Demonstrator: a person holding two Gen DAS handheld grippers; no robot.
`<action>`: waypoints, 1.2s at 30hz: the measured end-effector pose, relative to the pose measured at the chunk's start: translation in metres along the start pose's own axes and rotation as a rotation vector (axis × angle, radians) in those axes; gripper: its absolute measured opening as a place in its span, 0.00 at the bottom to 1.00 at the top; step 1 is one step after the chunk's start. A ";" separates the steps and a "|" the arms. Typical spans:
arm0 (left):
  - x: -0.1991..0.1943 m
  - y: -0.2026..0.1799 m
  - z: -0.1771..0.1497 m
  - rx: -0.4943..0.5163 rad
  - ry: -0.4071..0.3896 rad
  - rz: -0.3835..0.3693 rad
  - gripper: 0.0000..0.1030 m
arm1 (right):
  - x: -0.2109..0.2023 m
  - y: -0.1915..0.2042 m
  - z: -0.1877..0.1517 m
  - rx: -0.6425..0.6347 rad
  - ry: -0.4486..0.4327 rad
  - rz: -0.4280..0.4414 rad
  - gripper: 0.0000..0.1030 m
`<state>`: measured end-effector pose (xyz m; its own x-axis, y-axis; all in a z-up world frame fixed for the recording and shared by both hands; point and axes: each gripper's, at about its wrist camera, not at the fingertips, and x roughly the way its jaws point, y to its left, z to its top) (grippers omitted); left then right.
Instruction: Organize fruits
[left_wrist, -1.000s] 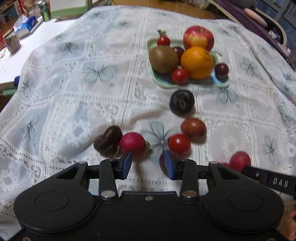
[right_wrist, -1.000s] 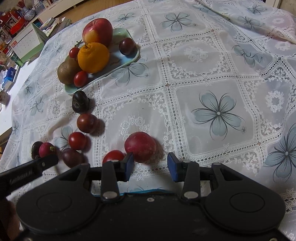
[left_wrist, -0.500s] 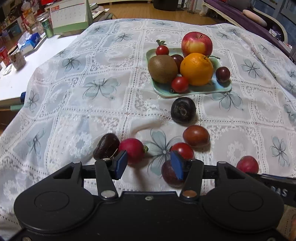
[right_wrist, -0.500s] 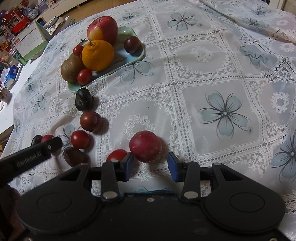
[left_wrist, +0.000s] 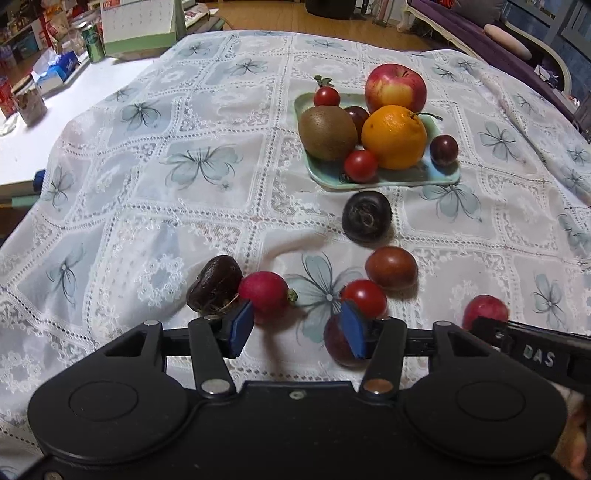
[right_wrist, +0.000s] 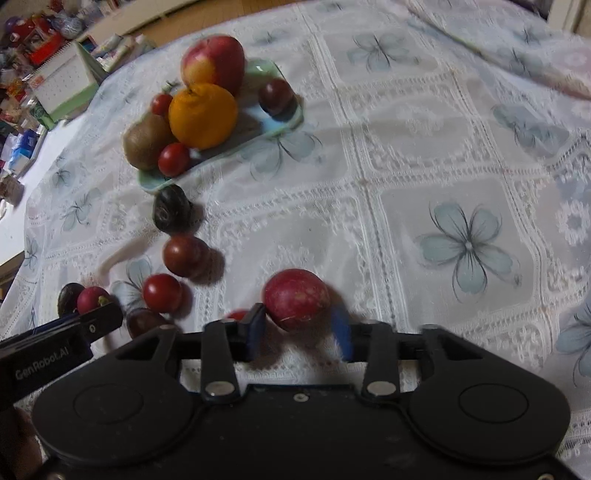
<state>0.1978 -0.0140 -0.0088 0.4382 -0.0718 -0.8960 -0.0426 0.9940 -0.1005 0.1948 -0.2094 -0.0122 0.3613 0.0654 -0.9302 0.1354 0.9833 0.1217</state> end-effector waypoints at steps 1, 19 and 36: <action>0.002 -0.001 0.001 0.001 -0.003 0.008 0.57 | -0.002 0.002 -0.002 -0.015 -0.022 -0.010 0.31; -0.007 -0.019 0.014 0.096 -0.063 -0.024 0.60 | -0.016 -0.013 -0.005 0.002 -0.044 0.022 0.16; 0.038 -0.012 0.027 0.153 0.040 0.018 0.53 | -0.016 -0.010 -0.003 0.003 -0.053 0.022 0.19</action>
<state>0.2390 -0.0266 -0.0296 0.4023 -0.0536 -0.9139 0.0880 0.9959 -0.0197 0.1852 -0.2202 0.0000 0.4125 0.0777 -0.9076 0.1297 0.9812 0.1429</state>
